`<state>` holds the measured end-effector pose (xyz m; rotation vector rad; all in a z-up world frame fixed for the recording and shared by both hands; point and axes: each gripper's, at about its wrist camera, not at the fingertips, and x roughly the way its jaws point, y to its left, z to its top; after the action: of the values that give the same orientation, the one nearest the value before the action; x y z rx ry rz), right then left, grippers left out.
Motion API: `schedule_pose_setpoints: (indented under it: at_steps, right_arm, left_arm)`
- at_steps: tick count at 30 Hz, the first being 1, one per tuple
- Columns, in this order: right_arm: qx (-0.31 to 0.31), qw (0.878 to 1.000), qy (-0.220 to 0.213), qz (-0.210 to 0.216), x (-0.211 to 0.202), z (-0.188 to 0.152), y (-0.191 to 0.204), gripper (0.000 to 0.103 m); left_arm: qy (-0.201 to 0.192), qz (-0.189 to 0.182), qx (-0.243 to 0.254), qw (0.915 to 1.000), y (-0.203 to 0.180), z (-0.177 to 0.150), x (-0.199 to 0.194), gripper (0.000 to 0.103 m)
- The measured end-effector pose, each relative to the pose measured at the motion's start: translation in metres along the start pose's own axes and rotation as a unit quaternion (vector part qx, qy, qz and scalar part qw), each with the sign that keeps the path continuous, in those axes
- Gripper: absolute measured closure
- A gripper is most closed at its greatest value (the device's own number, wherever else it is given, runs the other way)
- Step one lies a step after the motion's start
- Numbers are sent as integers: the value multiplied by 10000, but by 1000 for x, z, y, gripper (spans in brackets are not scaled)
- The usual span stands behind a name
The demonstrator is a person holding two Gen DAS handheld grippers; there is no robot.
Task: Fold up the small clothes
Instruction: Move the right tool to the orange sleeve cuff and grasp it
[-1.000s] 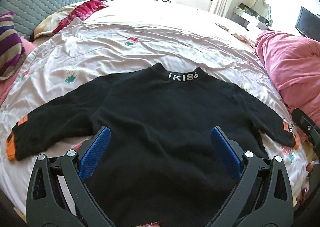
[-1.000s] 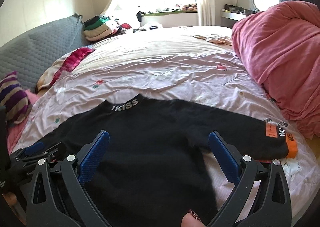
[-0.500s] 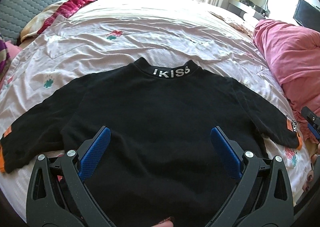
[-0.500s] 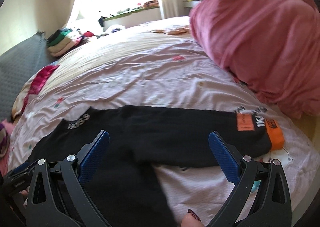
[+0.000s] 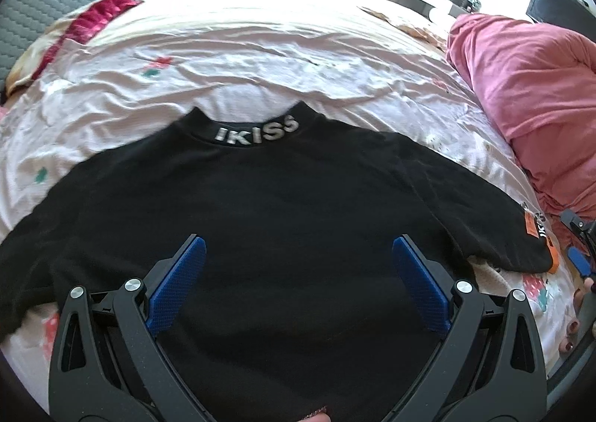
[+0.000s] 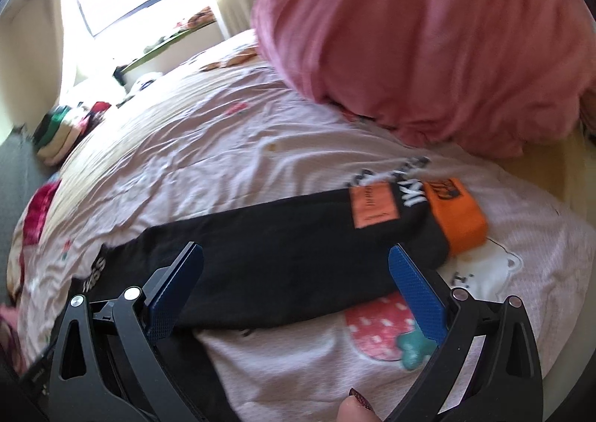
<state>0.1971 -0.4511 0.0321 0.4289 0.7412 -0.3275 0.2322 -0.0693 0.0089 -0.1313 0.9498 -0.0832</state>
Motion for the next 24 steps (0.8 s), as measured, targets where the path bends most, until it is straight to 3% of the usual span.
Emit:
schedule_pose_setpoints:
  at_steps: [9,18,24]
  right_arm:
    - [1013,9937,369,-312,25,0,-50,4]
    - [2014,9750,924,-148,62,-3,-87,4]
    - [2499,9663,620,13,71,5,-99,4]
  left_arm:
    - [216,73,396,9990,-27,2,33,9]
    - [360,67,422,9984,-28,1,48,9]
    - [417,187,419,9981,-20,1,54,9]
